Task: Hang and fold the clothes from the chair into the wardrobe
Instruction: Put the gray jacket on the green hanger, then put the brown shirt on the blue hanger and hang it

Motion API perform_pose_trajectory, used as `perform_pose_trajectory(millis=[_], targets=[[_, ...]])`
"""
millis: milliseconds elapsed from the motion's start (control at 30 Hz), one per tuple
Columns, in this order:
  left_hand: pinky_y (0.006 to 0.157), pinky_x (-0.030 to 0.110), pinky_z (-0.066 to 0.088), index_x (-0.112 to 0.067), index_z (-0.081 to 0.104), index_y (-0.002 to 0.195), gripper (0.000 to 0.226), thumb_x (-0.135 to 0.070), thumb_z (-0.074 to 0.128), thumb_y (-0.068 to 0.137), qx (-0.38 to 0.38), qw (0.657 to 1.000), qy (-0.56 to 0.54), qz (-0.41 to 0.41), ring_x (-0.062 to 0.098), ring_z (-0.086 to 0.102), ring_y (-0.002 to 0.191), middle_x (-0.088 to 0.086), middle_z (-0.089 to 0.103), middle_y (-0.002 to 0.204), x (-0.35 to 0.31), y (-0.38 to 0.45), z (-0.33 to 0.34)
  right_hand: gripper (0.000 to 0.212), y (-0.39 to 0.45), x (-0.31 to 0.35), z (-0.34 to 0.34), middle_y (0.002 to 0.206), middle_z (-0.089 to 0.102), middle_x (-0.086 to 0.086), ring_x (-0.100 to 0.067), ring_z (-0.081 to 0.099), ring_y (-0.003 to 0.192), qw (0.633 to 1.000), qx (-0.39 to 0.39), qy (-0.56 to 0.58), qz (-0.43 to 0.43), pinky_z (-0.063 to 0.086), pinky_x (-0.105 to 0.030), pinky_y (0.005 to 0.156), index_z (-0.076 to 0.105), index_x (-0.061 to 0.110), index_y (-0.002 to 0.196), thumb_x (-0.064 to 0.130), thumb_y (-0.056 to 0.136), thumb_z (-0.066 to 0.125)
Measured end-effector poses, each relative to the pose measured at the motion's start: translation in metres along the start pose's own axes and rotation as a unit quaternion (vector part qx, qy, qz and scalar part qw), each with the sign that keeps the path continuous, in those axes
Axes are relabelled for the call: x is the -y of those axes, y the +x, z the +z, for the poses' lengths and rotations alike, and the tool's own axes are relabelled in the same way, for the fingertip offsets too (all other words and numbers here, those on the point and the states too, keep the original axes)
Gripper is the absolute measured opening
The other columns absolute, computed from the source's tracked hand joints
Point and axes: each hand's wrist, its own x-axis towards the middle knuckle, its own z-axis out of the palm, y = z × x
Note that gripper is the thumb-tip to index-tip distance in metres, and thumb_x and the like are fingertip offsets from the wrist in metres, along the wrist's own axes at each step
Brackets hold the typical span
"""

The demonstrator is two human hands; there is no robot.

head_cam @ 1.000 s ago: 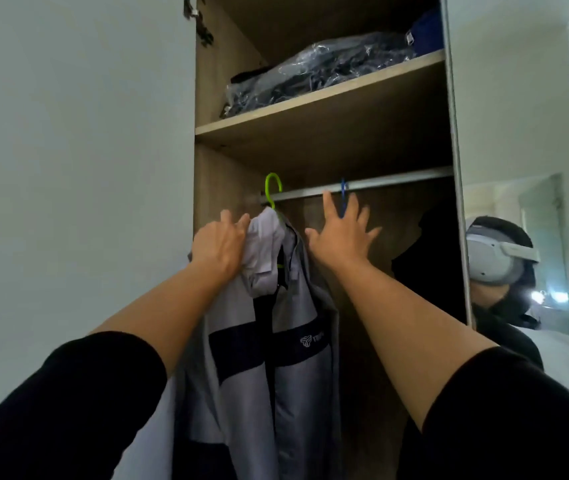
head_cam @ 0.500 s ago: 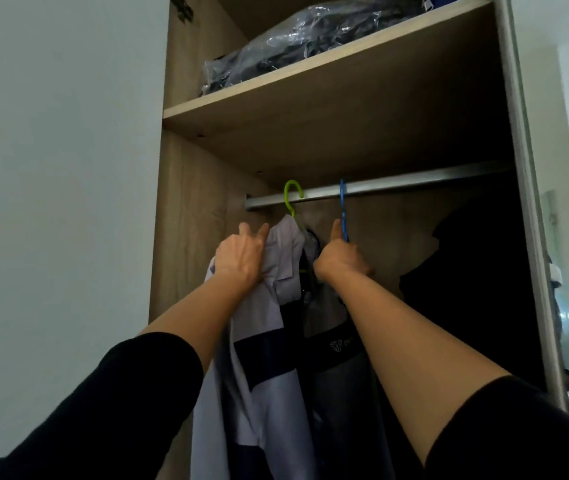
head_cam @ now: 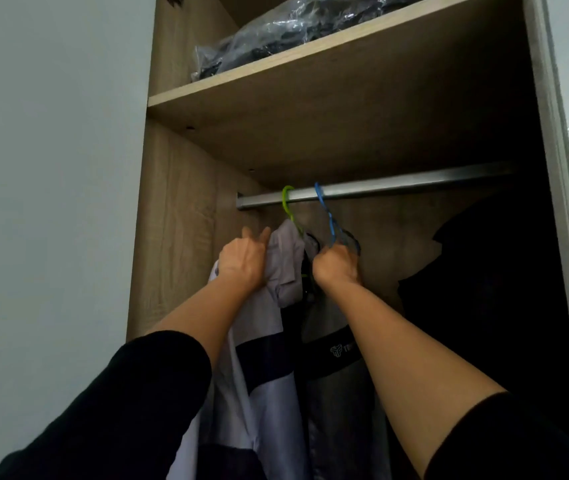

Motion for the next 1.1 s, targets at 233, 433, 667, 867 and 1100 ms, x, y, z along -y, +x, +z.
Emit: perform_pose_trajectory(millis=[233, 433, 667, 867, 1100], targets=[[0.093, 0.039, 0.045, -0.016, 0.043, 0.138, 0.058, -0.042, 0.059, 0.088, 0.027, 0.998, -0.045, 0.022, 0.036, 0.054, 0.116, 0.021, 0.051, 0.129, 0.017, -0.002, -0.017, 0.037, -0.01, 0.002, 0.004, 0.129, 0.056, -0.021, -0.035, 0.053, 0.118, 0.996, -0.025, 0.085, 0.026, 0.043, -0.034, 0.09, 0.056, -0.002, 0.123, 0.014, 0.097, 0.034], [0.096, 0.035, 0.042, -0.008, 0.06, 0.123, 0.054, -0.05, 0.041, 0.095, 0.003, 0.977, -0.211, -0.02, 0.035, 0.054, 0.117, 0.019, 0.061, 0.124, 0.023, 0.004, -0.05, 0.034, -0.02, 0.005, -0.001, 0.125, 0.055, -0.022, -0.037, 0.052, 0.114, 0.987, -0.031, 0.158, 0.012, 0.039, -0.032, 0.081, 0.049, 0.004, 0.125, 0.019, 0.1, 0.032], [0.09, 0.032, 0.039, -0.007, 0.067, 0.105, 0.051, -0.047, 0.037, 0.098, -0.083, 0.93, -0.354, -0.059, 0.034, 0.055, 0.113, 0.019, 0.065, 0.112, 0.003, -0.001, -0.1, 0.027, -0.065, 0.002, 0.021, 0.115, 0.061, -0.026, -0.041, 0.055, 0.107, 0.988, -0.021, 0.127, -0.085, 0.041, -0.039, 0.084, 0.053, 0.005, 0.115, 0.022, 0.099, 0.038], [0.091, 0.033, 0.041, -0.002, 0.067, 0.105, 0.037, -0.029, 0.042, 0.099, -0.121, 0.902, -0.387, -0.151, 0.035, 0.055, 0.113, 0.02, 0.065, 0.113, 0.016, -0.036, -0.11, 0.018, -0.121, -0.001, 0.024, 0.082, 0.061, -0.016, -0.03, 0.057, 0.08, 0.964, 0.038, 0.198, -0.176, 0.033, -0.029, 0.065, 0.055, 0.007, 0.089, 0.019, 0.098, 0.044], [0.089, 0.039, 0.048, -0.006, 0.071, 0.098, 0.036, -0.027, 0.042, 0.098, -0.145, 0.839, -0.492, -0.181, 0.034, 0.062, 0.101, 0.019, 0.069, 0.103, 0.03, -0.108, -0.138, 0.057, -0.165, 0.01, -0.01, 0.142, 0.038, -0.004, -0.022, 0.032, 0.133, 0.971, -0.027, 0.036, -0.236, 0.027, -0.042, 0.104, 0.037, 0.018, 0.141, 0.046, 0.092, 0.048]])
